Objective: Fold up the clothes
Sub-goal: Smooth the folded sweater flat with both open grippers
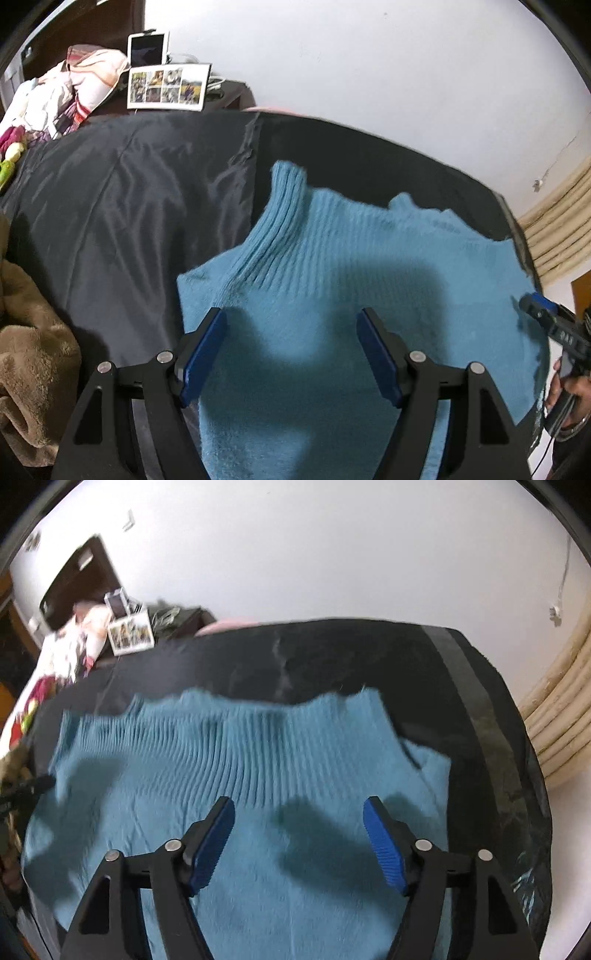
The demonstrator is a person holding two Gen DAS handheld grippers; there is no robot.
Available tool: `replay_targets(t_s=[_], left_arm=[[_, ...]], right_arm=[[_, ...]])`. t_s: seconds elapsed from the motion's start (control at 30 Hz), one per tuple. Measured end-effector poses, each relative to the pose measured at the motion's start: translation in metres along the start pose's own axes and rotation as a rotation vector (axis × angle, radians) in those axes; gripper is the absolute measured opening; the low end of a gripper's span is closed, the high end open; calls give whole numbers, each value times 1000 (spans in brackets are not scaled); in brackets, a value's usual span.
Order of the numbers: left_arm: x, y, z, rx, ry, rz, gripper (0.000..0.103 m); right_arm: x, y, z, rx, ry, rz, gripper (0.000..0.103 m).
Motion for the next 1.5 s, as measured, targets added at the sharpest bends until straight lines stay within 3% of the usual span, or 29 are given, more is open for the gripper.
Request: replay_targets(t_s=[0.07, 0.23, 0.4, 0.57, 0.7, 0.9, 1.07, 1.13, 1.37, 1.5], left_arm=[[2, 0, -4, 2, -19, 9, 79], [14, 3, -20, 22, -69, 28, 85], [20, 4, -23, 47, -39, 65, 87], [18, 3, -2, -6, -38, 51, 87], [10, 2, 26, -63, 6, 19, 87], [-21, 13, 35, -52, 91, -74, 87], [-31, 35, 11, 7, 62, -122, 87], [-31, 40, 7, -11, 40, -143, 87], [-33, 44, 13, -3, 7, -152, 87], [-33, 45, 25, 1, 20, -120, 87]], right_arm=[[1, 7, -10, 24, 26, 16, 75], [-2, 15, -23, 40, 40, 17, 87], [-4, 16, -25, 37, 37, 17, 91], [-7, 14, -26, 60, 42, -2, 91], [-1, 16, -7, 10, 32, -33, 91], [14, 36, 8, 7, 11, -27, 91], [17, 54, -6, 80, 32, -22, 91], [17, 56, -9, 85, 41, 3, 93], [8, 52, -8, 84, -17, -39, 98], [-5, 58, 15, 25, -84, -101, 98]])
Point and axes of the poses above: each gripper's, at about its wrist camera, not at the fingertips, and z roughly against the way its jaws point, x to its left, y to its underside, the point moved 3 cm from there along -z, roughly the way its jaws point, and after that the axes turned 14 degrees about -y, right-handed, at the moved point
